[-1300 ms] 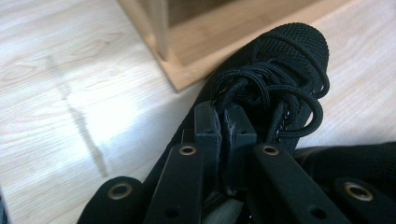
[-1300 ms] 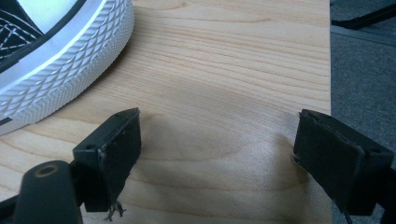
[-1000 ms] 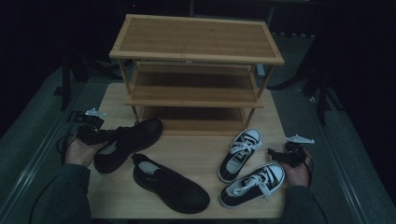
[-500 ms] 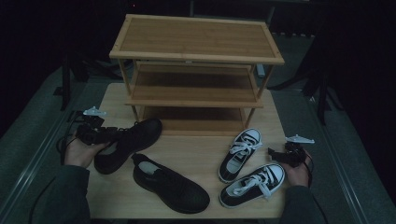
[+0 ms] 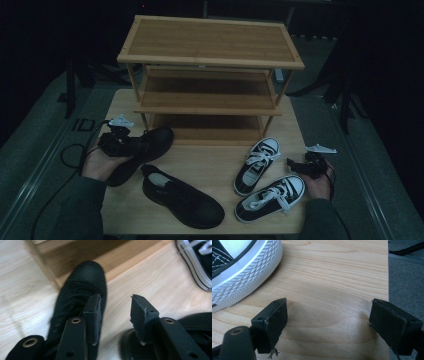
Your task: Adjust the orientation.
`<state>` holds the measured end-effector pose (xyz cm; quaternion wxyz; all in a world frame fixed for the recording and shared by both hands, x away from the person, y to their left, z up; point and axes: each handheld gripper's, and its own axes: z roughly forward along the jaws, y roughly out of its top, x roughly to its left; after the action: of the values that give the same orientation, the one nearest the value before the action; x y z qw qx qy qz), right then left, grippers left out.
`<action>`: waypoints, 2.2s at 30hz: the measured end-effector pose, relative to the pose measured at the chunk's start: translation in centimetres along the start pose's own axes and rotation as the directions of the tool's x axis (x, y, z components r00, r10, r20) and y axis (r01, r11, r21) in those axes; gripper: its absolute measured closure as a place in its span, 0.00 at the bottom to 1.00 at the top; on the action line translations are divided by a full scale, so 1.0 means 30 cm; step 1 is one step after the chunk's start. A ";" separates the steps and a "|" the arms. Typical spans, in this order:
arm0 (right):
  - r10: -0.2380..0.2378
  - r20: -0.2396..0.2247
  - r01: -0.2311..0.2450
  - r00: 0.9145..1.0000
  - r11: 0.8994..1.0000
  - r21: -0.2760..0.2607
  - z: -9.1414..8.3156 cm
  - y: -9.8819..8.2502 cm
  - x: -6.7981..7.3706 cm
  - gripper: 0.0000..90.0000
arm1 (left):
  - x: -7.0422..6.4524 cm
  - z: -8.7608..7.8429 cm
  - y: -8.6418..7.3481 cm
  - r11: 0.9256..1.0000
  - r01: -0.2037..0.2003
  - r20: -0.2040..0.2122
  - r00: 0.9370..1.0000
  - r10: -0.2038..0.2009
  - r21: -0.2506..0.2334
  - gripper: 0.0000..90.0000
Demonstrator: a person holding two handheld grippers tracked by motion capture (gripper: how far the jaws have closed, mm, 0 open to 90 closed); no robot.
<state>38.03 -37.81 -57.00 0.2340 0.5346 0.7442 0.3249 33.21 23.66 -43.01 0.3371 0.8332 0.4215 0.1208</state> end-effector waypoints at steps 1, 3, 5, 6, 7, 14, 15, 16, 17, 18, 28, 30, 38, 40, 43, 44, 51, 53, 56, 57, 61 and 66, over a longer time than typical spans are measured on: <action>0.000 0.000 0.000 1.000 1.000 0.000 0.000 0.000 0.000 0.17 | 0.000 0.000 0.000 1.000 0.000 0.000 1.000 0.000 0.000 0.66; 0.000 0.000 0.000 1.000 1.000 0.000 0.000 0.000 0.000 0.17 | -0.018 0.012 0.005 1.000 -0.021 0.011 1.000 0.021 0.016 0.66; 0.000 0.000 0.000 1.000 1.000 0.000 0.000 0.000 0.000 0.17 | -0.031 0.023 0.006 0.999 -0.031 0.024 0.999 0.031 0.028 0.66; 0.000 0.000 0.000 1.000 1.000 0.000 0.000 0.000 0.000 0.17 | -0.041 0.029 0.004 0.999 -0.038 0.031 0.999 0.037 0.037 0.66; 0.000 0.000 0.000 1.000 1.000 0.000 0.000 0.000 0.000 0.17 | -0.041 0.029 0.004 0.999 -0.038 0.031 0.999 0.037 0.037 0.66; 0.000 0.000 0.000 1.000 1.000 0.000 0.000 0.000 0.000 0.17 | -0.074 0.030 -0.028 0.997 -0.058 0.074 0.996 0.054 0.053 0.67; 0.000 0.000 0.000 1.000 1.000 0.000 0.000 0.000 0.000 0.17 | -0.074 0.030 -0.028 0.997 -0.058 0.074 0.996 0.054 0.053 0.67; 0.000 0.000 0.000 1.000 1.000 0.000 0.000 0.000 0.000 0.17 | -0.076 0.026 -0.037 0.997 -0.059 0.079 0.995 0.054 0.057 0.66; 0.000 0.000 0.000 1.000 1.000 0.000 0.000 0.000 0.000 0.17 | -0.076 0.026 -0.037 0.997 -0.059 0.079 0.995 0.054 0.057 0.66; 0.000 0.000 0.000 1.000 1.000 0.000 0.000 0.000 0.000 0.17 | -0.081 0.019 -0.044 0.997 -0.055 0.089 0.995 0.051 0.050 0.65; 0.000 0.000 0.000 1.000 1.000 0.000 0.000 0.000 0.000 0.17 | -0.097 0.012 -0.077 0.995 -0.079 0.111 0.991 0.072 0.057 0.61; 0.000 0.000 0.000 1.000 1.000 0.000 0.000 0.000 0.000 0.17 | -0.096 0.021 -0.081 0.994 -0.082 0.108 0.991 0.075 0.068 0.61; 0.000 0.000 0.000 1.000 1.000 0.000 0.000 0.000 0.000 0.17 | -0.107 0.042 -0.082 0.992 -0.100 0.112 0.990 0.090 0.082 0.92; 0.000 0.000 0.000 1.000 1.000 0.000 0.000 0.000 0.000 0.17 | -0.108 0.040 -0.079 0.991 -0.101 0.106 0.990 0.091 0.090 0.95; 0.001 0.000 -0.001 1.000 1.000 0.000 0.000 0.000 0.000 0.17 | -0.110 0.038 -0.079 0.990 -0.100 0.101 0.991 0.090 0.096 0.95; 0.001 0.000 -0.001 1.000 1.000 0.000 0.000 0.001 0.000 0.17 | -0.104 0.032 -0.084 0.991 -0.090 0.095 0.992 0.081 0.095 0.95; 0.001 -0.001 -0.001 1.000 1.000 0.000 0.003 0.002 -0.001 0.17 | -0.052 -0.010 -0.128 0.996 -0.006 0.052 0.999 0.002 0.085 0.95; 0.001 -0.001 -0.001 1.000 1.000 0.000 0.003 0.003 -0.001 0.17 | -0.036 -0.030 -0.150 0.997 0.017 0.038 0.999 -0.020 0.082 0.95; 0.001 -0.001 -0.001 1.000 1.000 0.000 0.003 0.003 -0.001 0.17 | -0.014 -0.069 -0.194 0.995 0.058 0.025 0.998 -0.060 0.078 0.95; 0.001 -0.001 -0.001 1.000 1.000 0.000 0.003 0.003 -0.001 0.17 | -0.014 -0.069 -0.194 0.995 0.058 0.025 0.998 -0.060 0.078 0.95; 0.001 -0.001 -0.001 1.000 1.000 0.000 0.003 0.003 -0.001 0.17 | 0.002 -0.101 -0.231 0.993 0.098 0.007 0.995 -0.099 0.070 0.95; 0.000 -0.001 0.000 1.000 1.000 0.000 0.003 0.003 -0.001 0.17 | 0.003 -0.117 -0.243 0.992 0.101 -0.003 0.995 -0.101 0.076 0.93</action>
<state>38.15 -37.80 -57.00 0.2337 0.5346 0.7442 0.3253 27.05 28.39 -45.25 0.3112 0.8230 0.4673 0.0871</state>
